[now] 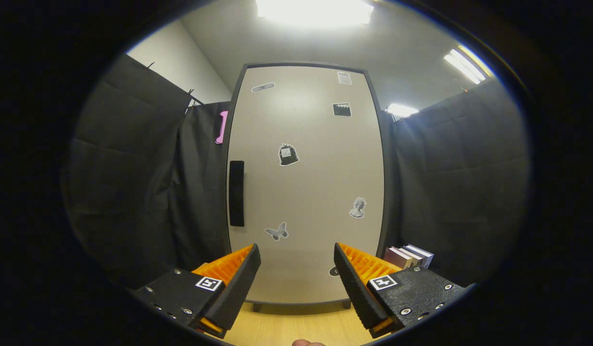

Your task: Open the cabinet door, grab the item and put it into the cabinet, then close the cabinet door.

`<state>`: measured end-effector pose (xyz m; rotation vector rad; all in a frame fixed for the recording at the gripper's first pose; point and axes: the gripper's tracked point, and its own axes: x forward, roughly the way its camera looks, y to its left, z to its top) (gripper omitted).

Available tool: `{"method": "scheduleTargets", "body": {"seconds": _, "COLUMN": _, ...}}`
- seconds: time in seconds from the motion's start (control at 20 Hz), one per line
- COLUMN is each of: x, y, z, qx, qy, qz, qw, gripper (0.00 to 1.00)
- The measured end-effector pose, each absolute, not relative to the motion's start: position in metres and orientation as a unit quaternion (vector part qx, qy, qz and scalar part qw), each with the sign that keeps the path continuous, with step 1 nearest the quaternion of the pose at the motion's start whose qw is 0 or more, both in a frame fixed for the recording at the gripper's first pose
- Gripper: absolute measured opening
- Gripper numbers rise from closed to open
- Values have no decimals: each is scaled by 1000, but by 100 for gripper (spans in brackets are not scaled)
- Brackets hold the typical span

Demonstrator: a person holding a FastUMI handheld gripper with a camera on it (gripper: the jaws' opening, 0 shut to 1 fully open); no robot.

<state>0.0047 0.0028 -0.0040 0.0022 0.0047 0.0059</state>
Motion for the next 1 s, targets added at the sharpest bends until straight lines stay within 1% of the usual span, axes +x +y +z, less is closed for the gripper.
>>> {"method": "scheduleTargets", "body": {"seconds": 0.25, "x": 12, "y": 11, "z": -1, "qx": -7, "qy": 0, "qz": 7, "qw": 1000, "gripper": 95}}
{"method": "scheduleTargets", "body": {"seconds": 0.5, "x": 30, "y": 14, "z": -10, "qx": 1, "qy": 21, "qz": 1, "qw": 1000, "gripper": 95}}
{"method": "scheduleTargets", "body": {"seconds": 0.7, "x": 51, "y": 19, "z": 2, "qx": -8, "qy": 12, "qz": -4, "qw": 1000, "gripper": 95}}
{"method": "scheduleTargets", "body": {"seconds": 1.0, "x": 78, "y": 59, "z": 25, "qx": -26, "qy": -2, "qz": 18, "qw": 999, "gripper": 95}}
